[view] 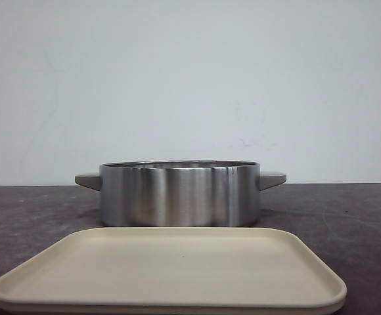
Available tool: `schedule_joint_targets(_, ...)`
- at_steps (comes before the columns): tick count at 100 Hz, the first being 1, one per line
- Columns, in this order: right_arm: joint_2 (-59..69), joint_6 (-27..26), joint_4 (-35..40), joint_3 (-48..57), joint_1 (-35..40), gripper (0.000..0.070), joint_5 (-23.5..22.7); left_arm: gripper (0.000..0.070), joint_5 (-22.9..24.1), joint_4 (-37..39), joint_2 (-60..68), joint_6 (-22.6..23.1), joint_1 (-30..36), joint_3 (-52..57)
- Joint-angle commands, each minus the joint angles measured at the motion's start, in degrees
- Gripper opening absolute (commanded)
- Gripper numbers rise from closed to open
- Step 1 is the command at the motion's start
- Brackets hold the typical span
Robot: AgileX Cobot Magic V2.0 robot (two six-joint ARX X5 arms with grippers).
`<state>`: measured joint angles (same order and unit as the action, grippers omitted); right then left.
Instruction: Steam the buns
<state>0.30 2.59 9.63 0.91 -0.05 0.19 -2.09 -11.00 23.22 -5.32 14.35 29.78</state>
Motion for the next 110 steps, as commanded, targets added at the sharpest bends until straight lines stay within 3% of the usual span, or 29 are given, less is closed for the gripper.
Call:
schedule_joint_targets(1, -0.09, -0.68, -0.79, -0.22, 0.02, 0.0015, 0.00, 0.0000, -0.48, 2.19, -3.06, -0.02, -0.76, -5.64)
schedule_joint_targets(20, -0.09, -0.68, -0.79, -0.22, 0.02, 0.0015, 0.00, 0.0000, -0.66, 8.81, -14.38, 0.17, -4.79, -19.23)
schedule_joint_targets(49, -0.09, -0.68, -0.81, -0.22, 0.02, 0.0015, 0.00, 0.0000, -0.72, 9.68, -23.06, 0.17, -10.14, -28.94)
schedule_joint_targets(70, -0.09, -0.68, -0.79, -0.22, 0.02, 0.0015, 0.00, 0.0000, 1.09, 4.96, -23.06, 5.14, -11.02, -29.00)
schedule_joint_targets(86, -0.09, -0.68, -0.79, -0.22, 0.02, 0.0015, 0.00, 0.0000, 1.27, -0.09, -23.06, 4.70, -11.02, -29.00)
schedule_joint_targets(110, -0.09, -0.70, -0.79, -0.22, 0.02, 0.0015, 0.00, 0.0000, 1.25, 0.31, -23.06, 4.66, -11.85, -29.00)
